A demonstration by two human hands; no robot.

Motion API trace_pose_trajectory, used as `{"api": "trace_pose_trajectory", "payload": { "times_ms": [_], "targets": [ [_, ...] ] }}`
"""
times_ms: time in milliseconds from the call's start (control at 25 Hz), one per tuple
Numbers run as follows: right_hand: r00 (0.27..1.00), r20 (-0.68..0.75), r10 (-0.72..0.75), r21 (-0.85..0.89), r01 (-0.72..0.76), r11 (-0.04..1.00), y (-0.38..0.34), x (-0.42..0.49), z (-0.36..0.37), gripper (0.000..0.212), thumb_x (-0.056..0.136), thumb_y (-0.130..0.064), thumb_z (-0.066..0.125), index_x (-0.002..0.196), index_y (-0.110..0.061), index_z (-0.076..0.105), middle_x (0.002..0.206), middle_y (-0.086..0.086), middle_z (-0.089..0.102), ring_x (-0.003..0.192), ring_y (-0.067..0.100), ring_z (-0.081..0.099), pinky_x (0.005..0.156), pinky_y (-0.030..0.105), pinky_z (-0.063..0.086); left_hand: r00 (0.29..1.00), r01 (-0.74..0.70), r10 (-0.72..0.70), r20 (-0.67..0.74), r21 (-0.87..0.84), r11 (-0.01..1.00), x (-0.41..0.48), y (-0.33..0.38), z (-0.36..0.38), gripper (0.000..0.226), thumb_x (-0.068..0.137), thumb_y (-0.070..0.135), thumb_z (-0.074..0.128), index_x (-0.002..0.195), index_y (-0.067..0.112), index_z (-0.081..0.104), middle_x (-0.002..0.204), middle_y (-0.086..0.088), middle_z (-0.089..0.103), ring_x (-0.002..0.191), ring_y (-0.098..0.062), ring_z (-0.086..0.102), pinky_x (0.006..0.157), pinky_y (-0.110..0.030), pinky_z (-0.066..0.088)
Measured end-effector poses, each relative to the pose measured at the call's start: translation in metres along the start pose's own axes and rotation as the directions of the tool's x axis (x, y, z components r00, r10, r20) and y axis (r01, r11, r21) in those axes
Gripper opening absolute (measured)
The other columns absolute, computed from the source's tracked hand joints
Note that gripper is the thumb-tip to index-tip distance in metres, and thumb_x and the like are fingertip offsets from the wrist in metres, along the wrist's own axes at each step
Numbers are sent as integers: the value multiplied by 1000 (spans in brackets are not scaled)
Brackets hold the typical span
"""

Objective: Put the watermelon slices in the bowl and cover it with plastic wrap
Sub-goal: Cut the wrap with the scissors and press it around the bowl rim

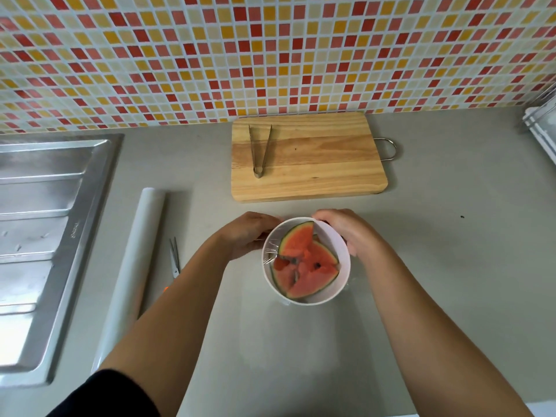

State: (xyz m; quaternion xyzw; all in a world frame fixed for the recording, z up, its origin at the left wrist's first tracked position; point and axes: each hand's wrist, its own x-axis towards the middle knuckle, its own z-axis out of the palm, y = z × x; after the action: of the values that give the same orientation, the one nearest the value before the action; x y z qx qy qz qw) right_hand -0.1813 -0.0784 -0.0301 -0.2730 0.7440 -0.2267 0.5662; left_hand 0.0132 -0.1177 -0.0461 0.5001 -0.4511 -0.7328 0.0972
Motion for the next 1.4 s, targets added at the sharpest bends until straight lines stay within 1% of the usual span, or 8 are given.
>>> {"api": "trace_pose_trajectory", "payload": {
  "times_ms": [160, 240, 600, 840, 1040, 1120, 1240, 1400],
  "targets": [
    [991, 104, 78, -51, -73, 996, -11, 10, -9, 18, 67, -14, 70, 83, -6, 70, 71, 8, 65, 62, 24, 60, 62, 30, 47, 990, 133, -135, 38, 38, 990, 6, 14, -4, 7, 83, 6, 65, 79, 6, 70, 74, -2, 68, 62, -7, 65, 58, -18, 53],
    [981, 165, 102, -69, -92, 993, -15, 12, -15, 10, 73, -15, 71, 80, -8, 69, 72, 5, 66, 63, 18, 60, 58, 25, 47, 989, 141, -142, 42, 26, 990, 9, 15, -5, 9, 83, 4, 65, 76, 7, 68, 72, -2, 66, 63, -8, 63, 58, -18, 54],
    [955, 268, 125, 8, -131, 991, -19, 15, -19, 15, 86, -5, 61, 71, -7, 64, 53, 0, 65, 43, 6, 60, 40, 15, 47, 983, 177, -176, 48, 0, 984, 12, 13, -1, 13, 86, 2, 62, 98, -1, 63, 81, -7, 59, 70, -11, 55, 64, -20, 47],
    [975, 187, 117, 16, -122, 992, -16, 13, -11, 15, 87, -5, 58, 74, -10, 63, 75, 3, 63, 64, 14, 57, 48, 22, 50, 999, -49, 49, -9, 12, 999, 13, 8, 9, 29, 98, 24, 48, 99, 6, 71, 94, -9, 70, 81, -15, 63, 76, -25, 51],
    [997, 63, 51, 40, -53, 998, -7, 15, -3, 9, 86, -12, 59, 84, -6, 65, 79, 9, 63, 72, 23, 59, 76, 37, 50, 995, -60, 49, 91, 118, 991, 14, 12, 18, 26, 90, 25, 57, 92, 4, 72, 89, -7, 70, 81, -17, 65, 75, -29, 52],
    [999, 46, 19, 124, -24, 992, -5, 15, 1, 3, 87, -9, 59, 86, -8, 61, 78, 6, 61, 71, 20, 58, 72, 34, 50, 994, -45, 37, 105, 67, 997, 17, 15, 16, 21, 90, 19, 57, 91, -1, 65, 87, -12, 63, 79, -20, 59, 74, -31, 49],
    [999, 31, -42, 289, 31, 957, -2, 14, 6, 18, 86, 3, 54, 78, -13, 55, 72, 1, 58, 66, 14, 55, 63, 27, 47, 985, 10, -1, 173, -52, 999, 18, 21, 14, 12, 91, 10, 55, 84, 2, 61, 78, -8, 62, 73, -18, 58, 72, -28, 48],
    [996, -1, -93, 305, 89, 948, 1, 12, 8, 19, 86, 1, 56, 78, -16, 56, 74, 1, 60, 65, 13, 57, 58, 24, 46, 984, -6, 11, 177, -32, 999, 18, 25, 14, 18, 94, 4, 50, 78, 7, 60, 66, 2, 68, 66, -12, 61, 63, -20, 52]
  ]
}}
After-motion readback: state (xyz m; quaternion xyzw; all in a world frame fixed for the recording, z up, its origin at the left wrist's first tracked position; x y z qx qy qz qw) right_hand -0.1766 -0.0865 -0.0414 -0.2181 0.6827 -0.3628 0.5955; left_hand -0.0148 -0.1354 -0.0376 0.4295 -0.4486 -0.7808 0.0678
